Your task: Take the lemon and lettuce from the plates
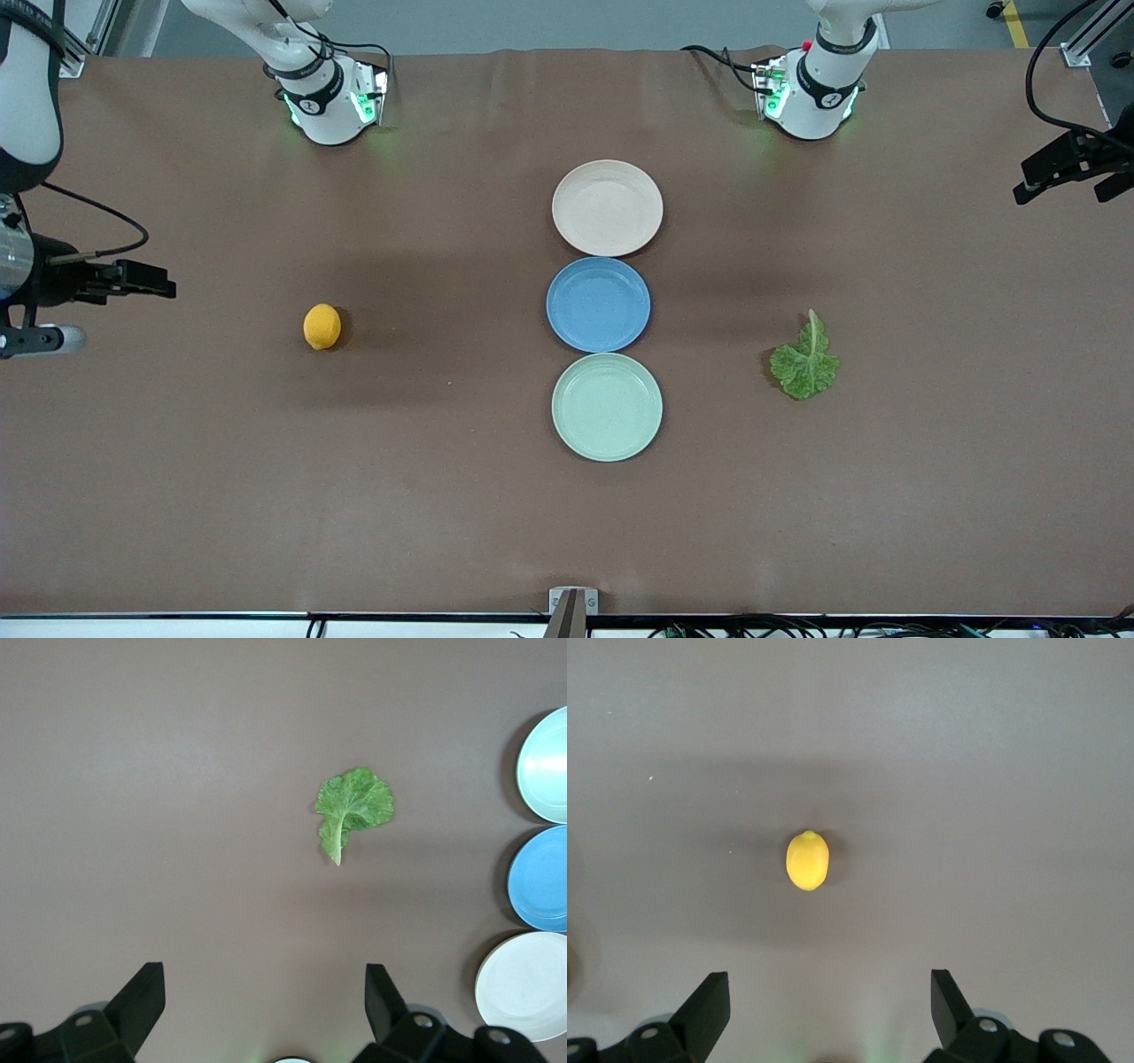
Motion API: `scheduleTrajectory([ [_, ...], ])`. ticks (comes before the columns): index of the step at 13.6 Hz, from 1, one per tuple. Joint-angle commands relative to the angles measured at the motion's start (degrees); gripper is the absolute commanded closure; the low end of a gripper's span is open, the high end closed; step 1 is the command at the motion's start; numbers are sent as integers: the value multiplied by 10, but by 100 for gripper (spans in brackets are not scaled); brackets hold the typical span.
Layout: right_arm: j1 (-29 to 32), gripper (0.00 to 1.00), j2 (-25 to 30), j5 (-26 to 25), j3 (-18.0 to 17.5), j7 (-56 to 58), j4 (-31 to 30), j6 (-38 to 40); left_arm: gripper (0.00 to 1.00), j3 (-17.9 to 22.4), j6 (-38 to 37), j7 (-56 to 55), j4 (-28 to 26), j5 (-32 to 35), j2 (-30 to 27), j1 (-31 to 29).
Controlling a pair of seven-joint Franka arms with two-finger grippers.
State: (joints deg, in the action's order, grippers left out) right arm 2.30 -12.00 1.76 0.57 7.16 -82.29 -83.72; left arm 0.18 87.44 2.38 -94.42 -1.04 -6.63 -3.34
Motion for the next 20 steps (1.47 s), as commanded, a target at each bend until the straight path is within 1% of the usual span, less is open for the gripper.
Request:
scheduleTrajectory([
  [1,2,0,69,-2,-2,0,-66,-9,1,62,-14,3,14,2,8,65],
  [3,1,0,102,-4,5,0,-95,-18,1,69,-12,-2,14,2,16,83],
  [5,-8,0,123,-4,15,1,-109,-19,1,81,7,-4,16,2,31,101],
  [8,-17,0,152,-10,15,1,-130,-23,1,81,36,-4,16,0,40,100],
  [11,-24,0,160,-12,14,0,-136,-28,1,80,41,-4,29,-8,46,93],
  [15,-25,0,166,-12,10,0,-147,-42,1,79,39,-4,28,-8,46,90],
  [17,-25,0,187,-12,9,1,-174,-66,1,73,38,-3,29,-8,45,77],
  [19,-25,0,191,-12,8,0,-180,-74,1,55,38,-3,29,-8,45,61],
  [20,-25,0,191,-12,8,1,-179,-74,1,39,38,-3,29,-8,44,46],
])
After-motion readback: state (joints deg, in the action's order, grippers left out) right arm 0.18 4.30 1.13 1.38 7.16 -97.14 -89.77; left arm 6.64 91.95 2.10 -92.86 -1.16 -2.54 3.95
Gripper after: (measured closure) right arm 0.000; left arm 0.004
